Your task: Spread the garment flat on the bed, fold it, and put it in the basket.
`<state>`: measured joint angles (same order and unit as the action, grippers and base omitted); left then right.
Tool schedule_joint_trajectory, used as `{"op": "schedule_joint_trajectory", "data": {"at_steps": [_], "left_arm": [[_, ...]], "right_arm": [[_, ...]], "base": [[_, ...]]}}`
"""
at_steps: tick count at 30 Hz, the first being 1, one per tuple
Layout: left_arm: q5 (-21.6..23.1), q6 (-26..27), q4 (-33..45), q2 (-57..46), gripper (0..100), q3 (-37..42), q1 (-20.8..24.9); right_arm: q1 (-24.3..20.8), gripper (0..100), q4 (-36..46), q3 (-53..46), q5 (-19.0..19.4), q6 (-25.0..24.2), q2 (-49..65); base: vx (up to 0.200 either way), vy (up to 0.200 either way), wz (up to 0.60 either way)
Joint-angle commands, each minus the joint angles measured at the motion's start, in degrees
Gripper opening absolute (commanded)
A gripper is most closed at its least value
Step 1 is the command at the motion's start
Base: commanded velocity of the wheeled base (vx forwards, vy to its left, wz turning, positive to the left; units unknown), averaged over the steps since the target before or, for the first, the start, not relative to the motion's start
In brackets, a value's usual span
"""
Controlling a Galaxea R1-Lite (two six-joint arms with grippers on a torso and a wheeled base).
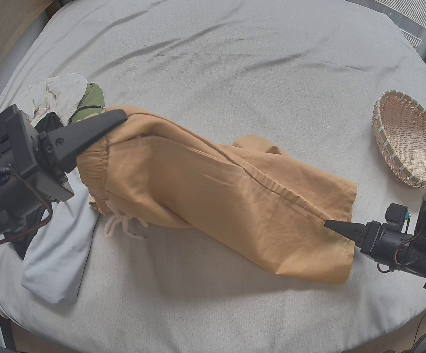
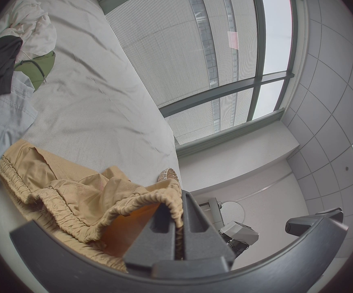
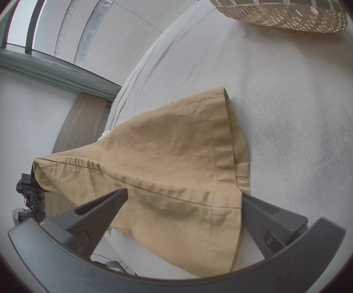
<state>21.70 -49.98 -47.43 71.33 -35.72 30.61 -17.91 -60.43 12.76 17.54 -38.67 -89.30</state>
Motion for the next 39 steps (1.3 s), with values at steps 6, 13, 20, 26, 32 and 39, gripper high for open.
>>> {"op": "schedule_joint_trajectory", "data": {"at_steps": [6,13,20,26,32,39], "left_arm": [[0.0,0.0,-0.1,-0.1,0,0.6,0.1],[0.0,0.1,-0.1,-0.1,0,1.0,0.0],[0.0,0.1,-0.1,0.0,0,1.3,0.0],[0.0,0.1,-0.1,0.0,0,1.4,0.0],[0.0,0.1,-0.1,0.0,0,1.7,0.0],[0.0,0.1,-0.1,0.0,0,1.7,0.0]], "right_arm": [[-0.2,100,-6.3,0.0,-0.1,-1.0,-2.0],[-1.6,100,-10.1,-0.5,0.1,-1.1,-1.9],[-5.1,100,-17.0,-3.3,0.2,-2.5,-2.1],[-4.9,100,-19.7,-3.4,0.1,-2.6,-3.3],[-5.0,100,-19.7,-3.4,0.1,-2.6,-3.5],[-5.1,100,-20.8,-3.4,0.0,-2.6,-3.7]], "base": [[0.0,0.0,0.0],[0.0,0.0,0.0],[0.0,0.0,0.0],[0.0,0.0,0.0],[0.0,0.0,0.0],[0.0,0.0,0.0]]}}
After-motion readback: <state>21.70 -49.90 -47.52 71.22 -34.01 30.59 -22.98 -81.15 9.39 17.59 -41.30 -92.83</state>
